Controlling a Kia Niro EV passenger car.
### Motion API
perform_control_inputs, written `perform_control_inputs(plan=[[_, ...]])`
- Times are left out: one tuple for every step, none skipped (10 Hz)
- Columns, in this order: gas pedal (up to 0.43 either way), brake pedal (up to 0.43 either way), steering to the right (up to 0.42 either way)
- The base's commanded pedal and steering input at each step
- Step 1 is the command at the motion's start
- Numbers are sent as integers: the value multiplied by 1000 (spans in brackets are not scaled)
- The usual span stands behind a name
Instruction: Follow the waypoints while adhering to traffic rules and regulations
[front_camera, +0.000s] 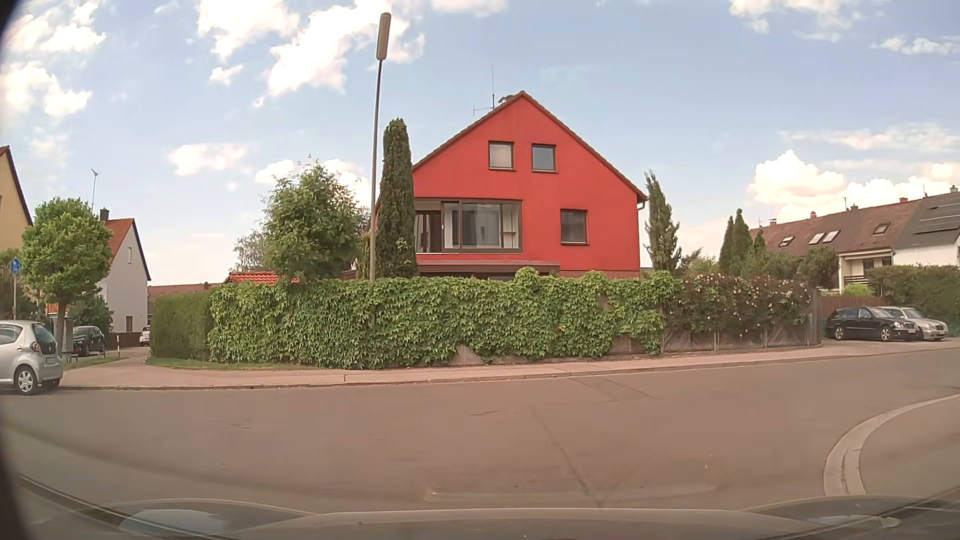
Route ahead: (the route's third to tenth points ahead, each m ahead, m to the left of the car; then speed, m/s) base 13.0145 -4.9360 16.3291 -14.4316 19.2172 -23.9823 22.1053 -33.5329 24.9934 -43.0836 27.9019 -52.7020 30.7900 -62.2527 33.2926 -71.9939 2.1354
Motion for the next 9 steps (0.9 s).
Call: perform_control_inputs(plan=[[0, 152, 76], [0, 159, 76], [0, 177, 74], [0, 177, 69], [0, 183, 65], [0, 177, 64], [0, 159, 64], [0, 140, 64], [0, 134, 64]])
